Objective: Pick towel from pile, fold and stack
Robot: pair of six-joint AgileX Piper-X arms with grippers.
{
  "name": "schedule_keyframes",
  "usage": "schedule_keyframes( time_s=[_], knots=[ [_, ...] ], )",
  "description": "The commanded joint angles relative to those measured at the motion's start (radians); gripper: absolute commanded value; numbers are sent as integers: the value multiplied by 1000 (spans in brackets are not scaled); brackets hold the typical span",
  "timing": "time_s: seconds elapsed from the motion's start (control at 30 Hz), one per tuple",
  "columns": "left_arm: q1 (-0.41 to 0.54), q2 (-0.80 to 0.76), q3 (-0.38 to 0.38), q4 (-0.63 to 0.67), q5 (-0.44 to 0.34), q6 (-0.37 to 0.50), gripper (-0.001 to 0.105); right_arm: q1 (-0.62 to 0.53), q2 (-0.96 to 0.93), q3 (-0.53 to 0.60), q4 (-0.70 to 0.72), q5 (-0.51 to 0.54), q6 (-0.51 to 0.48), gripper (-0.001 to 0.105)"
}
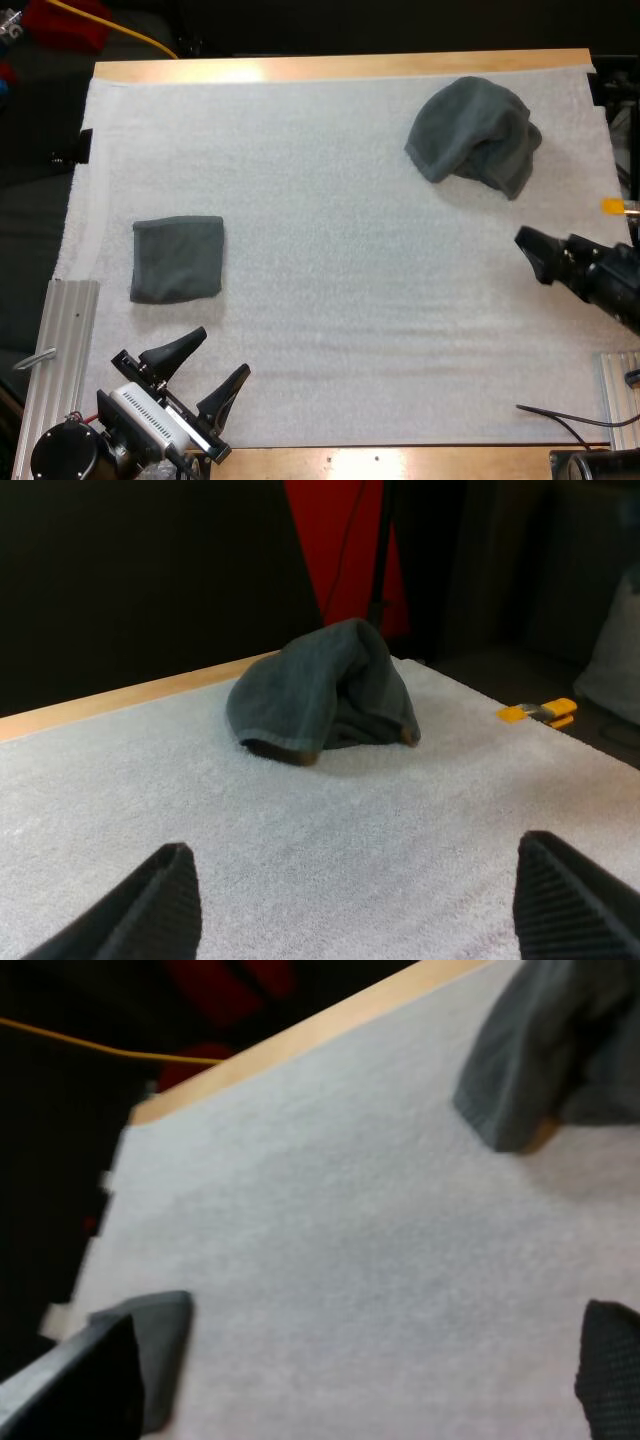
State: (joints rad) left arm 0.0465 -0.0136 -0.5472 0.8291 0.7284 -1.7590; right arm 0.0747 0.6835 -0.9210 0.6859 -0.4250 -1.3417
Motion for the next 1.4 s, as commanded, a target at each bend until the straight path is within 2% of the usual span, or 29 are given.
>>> schedule_keyframes(
  time_s=[0.0, 0.2, 0.37, 0.57, 0.63, 0.73, 0.83, 1.37],
  knots=[
    [-2, -138, 1, -12, 9, -12, 64, 1, 16, -10, -28, -32, 34, 85],
    [-2, -138, 1, -12, 9, -12, 64, 1, 97, -10, -84, -71, 97, 85],
    [-2, -138, 1, -12, 9, -12, 64, 68, 161, -10, -108, -68, 123, 85],
    [-2, -138, 1, -12, 9, -14, 64, 211, 256, -10, -148, 88, 169, 85],
    [-2, -138, 1, -12, 9, -16, 64, 250, 290, -10, -184, 144, 220, 85],
    [-2, -138, 1, -12, 9, -16, 64, 271, 333, -10, -219, 202, 284, 85],
    [-2, -138, 1, -12, 9, -16, 64, 271, 380, -10, -245, 208, 330, 85],
    [-2, -138, 1, -12, 9, -26, 64, 271, 574, -10, -401, 229, 335, 85]
  ],
)
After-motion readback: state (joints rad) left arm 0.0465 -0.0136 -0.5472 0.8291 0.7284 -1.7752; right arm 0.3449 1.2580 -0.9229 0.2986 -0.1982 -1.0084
